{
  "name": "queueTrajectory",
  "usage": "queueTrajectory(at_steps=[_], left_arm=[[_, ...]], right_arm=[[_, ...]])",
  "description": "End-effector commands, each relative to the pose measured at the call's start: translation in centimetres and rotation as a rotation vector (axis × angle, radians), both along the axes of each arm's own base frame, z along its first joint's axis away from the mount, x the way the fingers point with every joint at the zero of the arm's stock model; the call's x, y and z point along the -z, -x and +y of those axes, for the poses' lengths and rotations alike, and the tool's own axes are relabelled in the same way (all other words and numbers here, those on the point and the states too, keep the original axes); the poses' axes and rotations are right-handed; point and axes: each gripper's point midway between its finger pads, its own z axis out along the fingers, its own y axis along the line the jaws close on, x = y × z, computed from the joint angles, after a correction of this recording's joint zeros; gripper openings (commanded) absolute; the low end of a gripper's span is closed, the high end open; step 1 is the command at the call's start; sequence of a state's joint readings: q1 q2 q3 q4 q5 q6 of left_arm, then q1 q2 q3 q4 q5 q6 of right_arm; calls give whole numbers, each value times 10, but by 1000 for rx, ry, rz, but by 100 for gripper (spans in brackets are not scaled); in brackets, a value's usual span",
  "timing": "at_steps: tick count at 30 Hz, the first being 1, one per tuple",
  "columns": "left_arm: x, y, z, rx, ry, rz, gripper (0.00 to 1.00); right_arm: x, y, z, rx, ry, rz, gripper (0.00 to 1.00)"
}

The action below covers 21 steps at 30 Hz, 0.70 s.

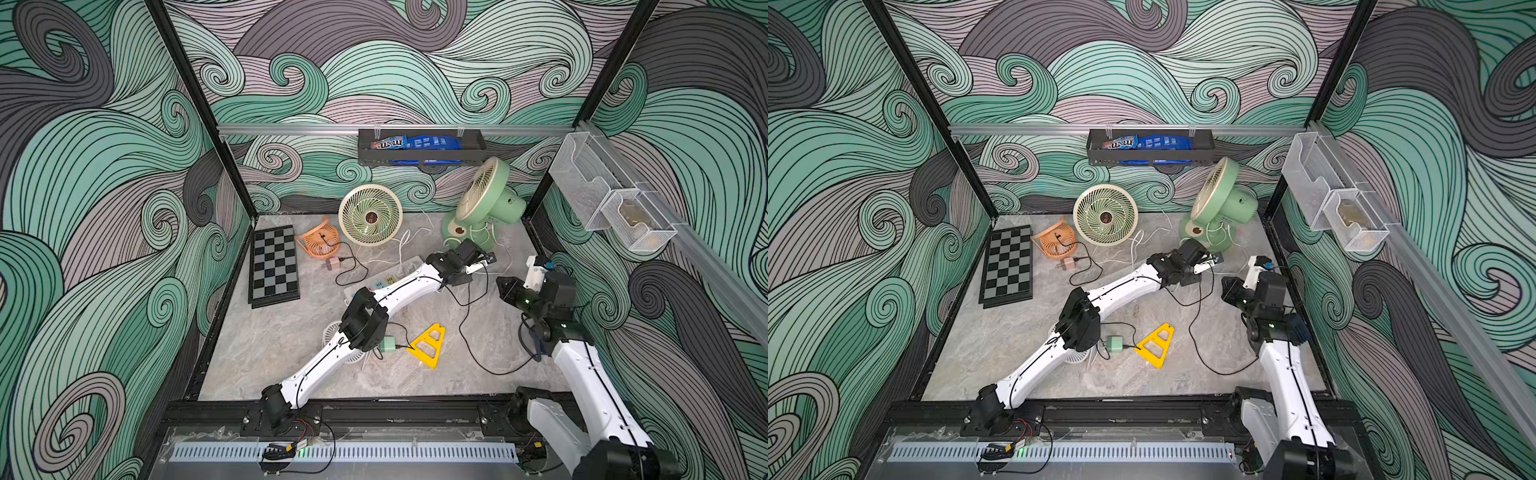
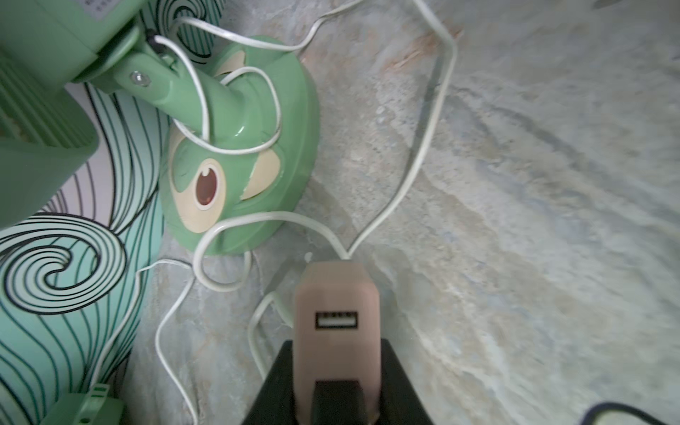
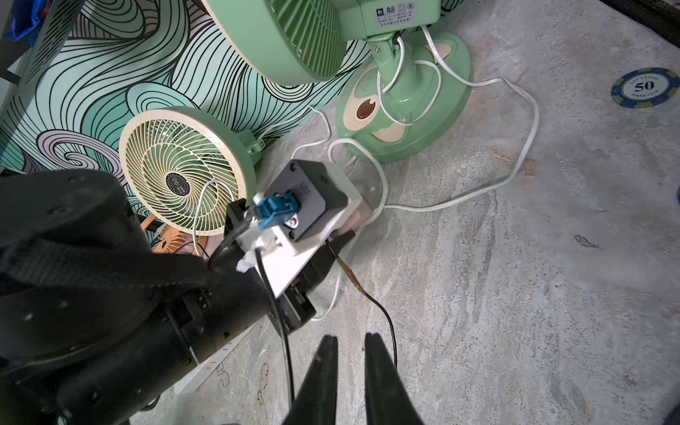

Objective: Unplug the desk fan from the power strip
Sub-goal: Place the plug at the center of the board.

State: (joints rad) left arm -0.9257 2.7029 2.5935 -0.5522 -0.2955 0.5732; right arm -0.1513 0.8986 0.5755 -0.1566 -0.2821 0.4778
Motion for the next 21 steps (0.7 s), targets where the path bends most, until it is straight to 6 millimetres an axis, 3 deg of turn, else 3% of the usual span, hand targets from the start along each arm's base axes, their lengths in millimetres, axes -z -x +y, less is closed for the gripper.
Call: queueTrajectory(at_steps=[1, 12, 21], left_arm=[[-41, -29, 4, -45, 41, -150, 0], [-55, -36, 3, 1, 139, -101, 0], [-36, 6, -19, 164, 195, 100, 0]], right_arm=[[3, 1, 6, -28, -24, 0, 20], [53, 24, 39, -166, -116, 229, 24], [54, 25, 41, -151, -138, 224, 26]])
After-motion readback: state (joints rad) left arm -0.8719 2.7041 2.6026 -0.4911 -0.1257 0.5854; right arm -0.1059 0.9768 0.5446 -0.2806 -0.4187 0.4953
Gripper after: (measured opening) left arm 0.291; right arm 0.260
